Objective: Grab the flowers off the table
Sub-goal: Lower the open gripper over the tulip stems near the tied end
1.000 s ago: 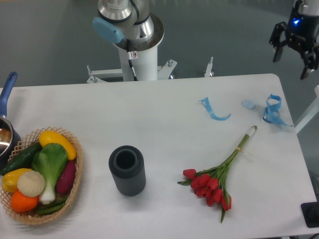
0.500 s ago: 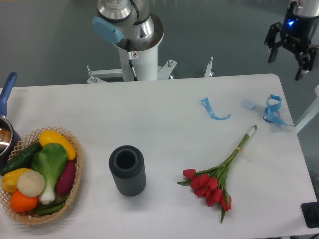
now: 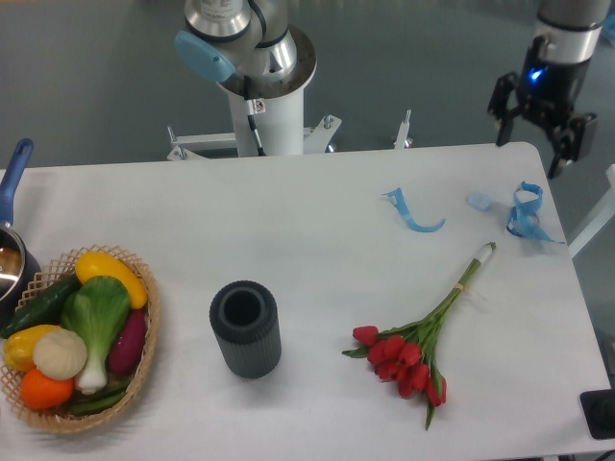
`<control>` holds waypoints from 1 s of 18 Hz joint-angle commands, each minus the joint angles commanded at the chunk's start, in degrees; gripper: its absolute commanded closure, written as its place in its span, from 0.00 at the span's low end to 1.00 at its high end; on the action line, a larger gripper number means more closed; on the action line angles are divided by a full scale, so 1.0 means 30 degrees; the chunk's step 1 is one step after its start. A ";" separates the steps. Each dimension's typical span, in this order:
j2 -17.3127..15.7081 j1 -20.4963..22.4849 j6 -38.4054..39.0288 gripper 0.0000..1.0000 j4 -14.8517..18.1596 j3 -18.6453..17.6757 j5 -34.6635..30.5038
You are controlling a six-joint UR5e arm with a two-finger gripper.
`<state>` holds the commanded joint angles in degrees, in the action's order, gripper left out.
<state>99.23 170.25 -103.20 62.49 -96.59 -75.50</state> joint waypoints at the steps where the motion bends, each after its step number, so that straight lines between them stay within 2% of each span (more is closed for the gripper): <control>1: 0.0291 -0.0350 0.0410 0.00 0.0000 -0.0001 -0.0029; 5: 0.1696 -0.1493 0.2927 0.00 -0.0175 0.0202 0.0001; 9: 0.2781 -0.2110 0.5156 0.00 -0.1870 0.0381 -0.0088; 13: 0.4069 -0.2550 0.5541 0.00 -0.3220 0.0204 -0.0059; 15: 0.5152 -0.2609 0.5570 0.00 -0.3805 0.0409 0.0000; 18: 0.5859 -0.2844 0.5629 0.00 -0.3896 0.0526 0.0000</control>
<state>116.80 161.72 -86.31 50.80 -95.01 -75.50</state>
